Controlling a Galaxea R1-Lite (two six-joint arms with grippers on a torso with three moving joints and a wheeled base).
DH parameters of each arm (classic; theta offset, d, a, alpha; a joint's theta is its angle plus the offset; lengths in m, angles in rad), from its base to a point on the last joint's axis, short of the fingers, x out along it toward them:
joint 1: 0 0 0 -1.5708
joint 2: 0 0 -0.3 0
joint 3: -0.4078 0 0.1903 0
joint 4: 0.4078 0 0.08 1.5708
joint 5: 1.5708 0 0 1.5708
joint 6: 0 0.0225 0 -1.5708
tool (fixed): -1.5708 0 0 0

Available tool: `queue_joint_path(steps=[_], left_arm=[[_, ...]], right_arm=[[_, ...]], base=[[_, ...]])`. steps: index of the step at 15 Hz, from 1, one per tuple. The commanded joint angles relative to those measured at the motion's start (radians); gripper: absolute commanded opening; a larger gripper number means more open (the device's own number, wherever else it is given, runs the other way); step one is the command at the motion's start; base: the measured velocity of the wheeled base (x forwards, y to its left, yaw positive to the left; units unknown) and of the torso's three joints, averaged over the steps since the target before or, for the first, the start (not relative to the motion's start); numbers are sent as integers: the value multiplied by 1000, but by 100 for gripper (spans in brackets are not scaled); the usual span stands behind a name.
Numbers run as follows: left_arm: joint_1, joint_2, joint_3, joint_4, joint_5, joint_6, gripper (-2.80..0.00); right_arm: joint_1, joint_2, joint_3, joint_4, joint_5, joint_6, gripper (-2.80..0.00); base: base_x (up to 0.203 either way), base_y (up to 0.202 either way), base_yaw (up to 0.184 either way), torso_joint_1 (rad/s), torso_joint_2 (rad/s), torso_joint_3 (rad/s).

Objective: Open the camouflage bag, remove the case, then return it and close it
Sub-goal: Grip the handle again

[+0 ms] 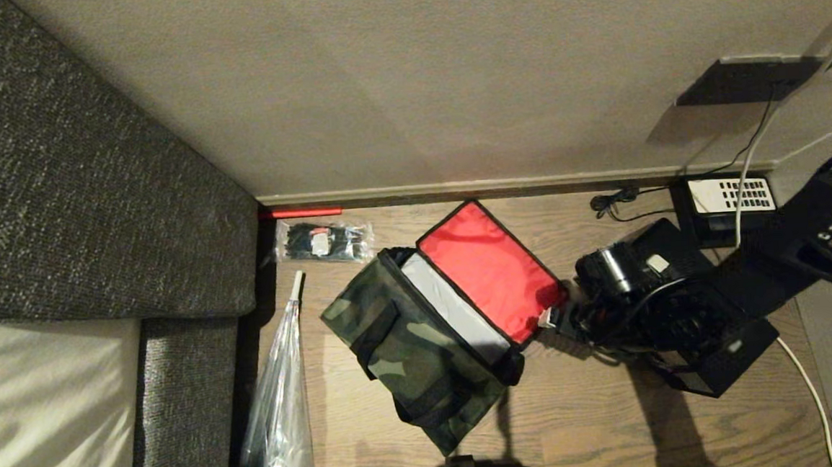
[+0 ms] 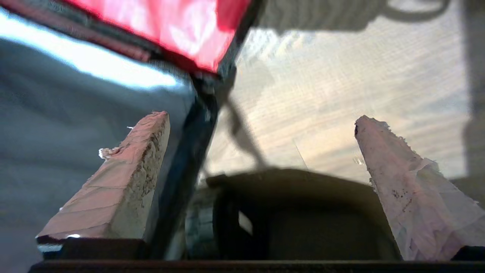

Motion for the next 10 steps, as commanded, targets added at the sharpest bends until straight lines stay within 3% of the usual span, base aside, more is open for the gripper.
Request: queue_joint_path(steps=[1, 6, 10], left_arm=[[-1, -2, 2, 0, -1, -1, -280], [0, -2, 2, 0, -1, -1, -280], [0, -2, 3, 0, 1, -1, -280]], right_arm=[[-1, 90, -66, -7, -1, 9, 0], [12, 175, -195, 5, 22, 71, 0], [72, 137, -243, 60, 155, 145, 0]], base=[[0, 0, 0, 0, 0, 0], [0, 0, 0, 0, 0, 0], [0, 0, 0, 0, 0, 0]])
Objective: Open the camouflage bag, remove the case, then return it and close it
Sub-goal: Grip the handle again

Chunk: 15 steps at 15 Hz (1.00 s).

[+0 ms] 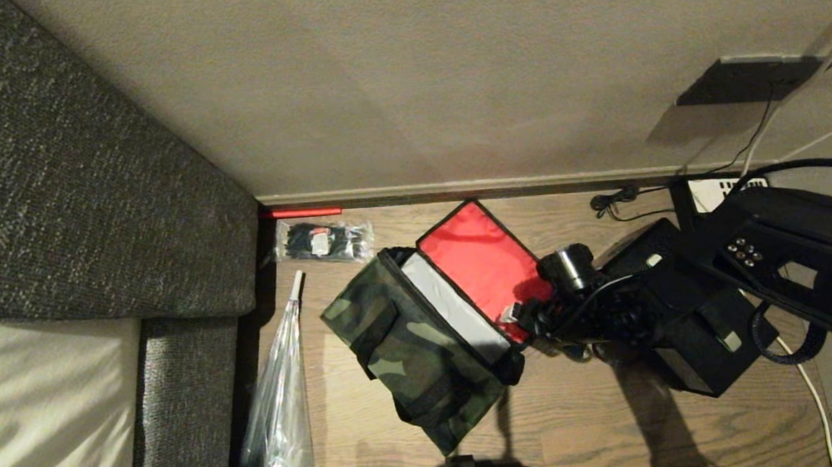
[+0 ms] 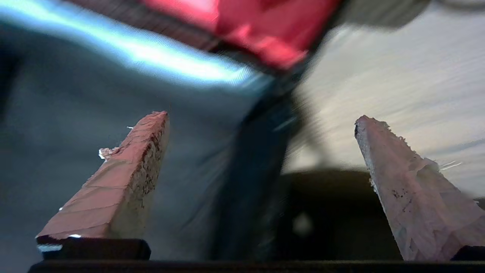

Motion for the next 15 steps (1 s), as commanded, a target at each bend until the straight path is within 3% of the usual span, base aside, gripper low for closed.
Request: queue_joint_path(steps=[1, 5, 9, 12, 15], left_arm=[[-1, -2, 2, 0, -1, 0, -280], [1, -2, 2, 0, 0, 0, -280], [1, -2, 2, 0, -1, 0, -280], [-1, -2, 2, 0, 0, 0, -280], [-1, -2, 2, 0, -1, 0, -280]], right_arm=[[35, -31, -33, 53, 54, 33, 0], [76, -133, -72, 261, 155, 142, 0], [93, -141, -207, 674, 203, 179, 0], [134, -131, -284, 766, 205, 231, 0], [189, -99, -394, 913, 197, 337, 0]], base=[[0, 0, 0, 0, 0, 0], [0, 0, 0, 0, 0, 0], [0, 0, 0, 0, 0, 0], [0, 0, 0, 0, 0, 0], [0, 0, 0, 0, 0, 0]])
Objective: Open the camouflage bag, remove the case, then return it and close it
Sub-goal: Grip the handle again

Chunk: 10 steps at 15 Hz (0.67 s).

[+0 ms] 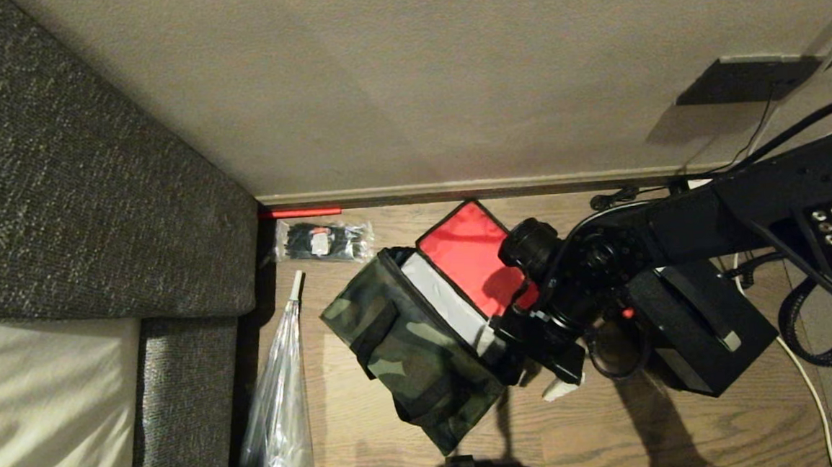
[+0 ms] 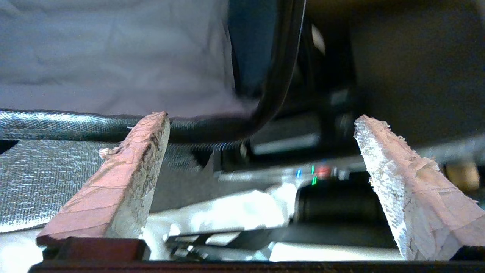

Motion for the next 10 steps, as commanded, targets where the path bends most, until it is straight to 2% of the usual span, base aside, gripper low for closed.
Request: queue_joint_path(steps=[1, 3, 6, 10], left_arm=[[1, -2, 2, 0, 2, -1, -280], [1, -2, 2, 0, 1, -1, -280], [1, -2, 2, 0, 1, -1, -280], [1, -2, 3, 0, 1, -1, -280]], right_arm=[[40, 49, -99, 80, -27, 71, 0], [57, 96, -149, 111, -132, 126, 0], [65, 118, -167, 161, -137, 154, 0], [69, 171, -288, 258, -142, 226, 0]], base=[[0, 0, 0, 0, 0, 0], [0, 0, 0, 0, 0, 0], [0, 0, 0, 0, 0, 0], [0, 0, 0, 0, 0, 0]])
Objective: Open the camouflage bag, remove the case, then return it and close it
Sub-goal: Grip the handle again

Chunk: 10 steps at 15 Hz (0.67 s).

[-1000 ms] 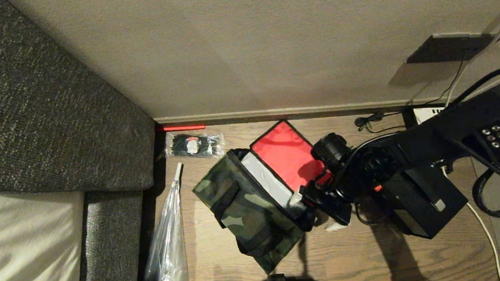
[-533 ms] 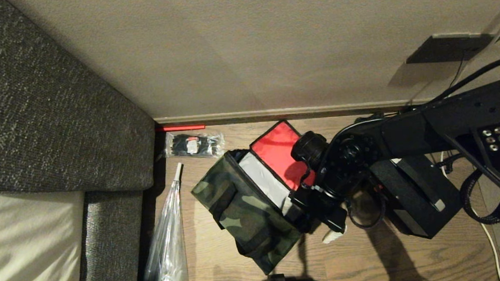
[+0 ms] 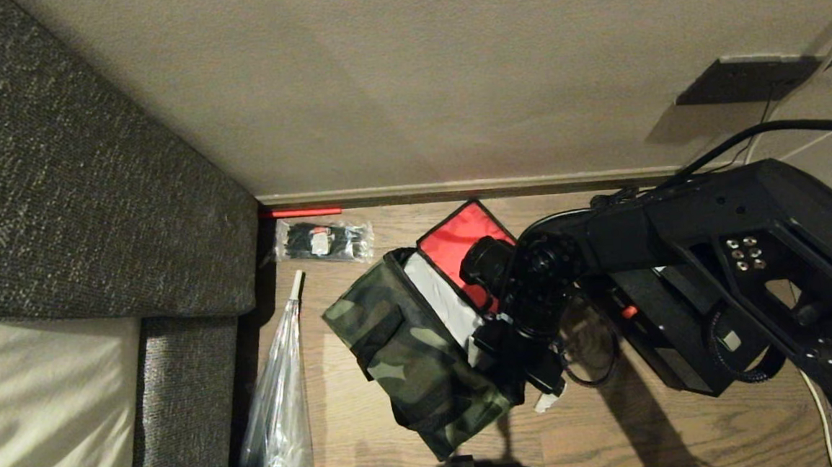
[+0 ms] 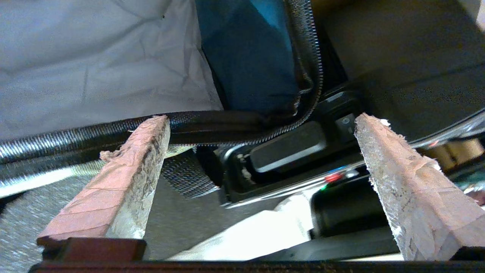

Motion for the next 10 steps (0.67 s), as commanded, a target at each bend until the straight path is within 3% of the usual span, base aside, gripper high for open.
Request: queue_joint_path(steps=[1, 2, 10], left_arm=[[1, -2, 2, 0, 0, -1, -280], [1, -2, 2, 0, 0, -1, -280], [1, -2, 2, 0, 0, -1, -280]], right_arm=[[-5, 19, -81, 57, 8, 59, 0], [-15, 2, -90, 71, 13, 94, 0], [-28, 10, -96, 139, 18, 104, 0]], base=[[0, 0, 0, 0, 0, 0], [0, 0, 0, 0, 0, 0], [0, 0, 0, 0, 0, 0]])
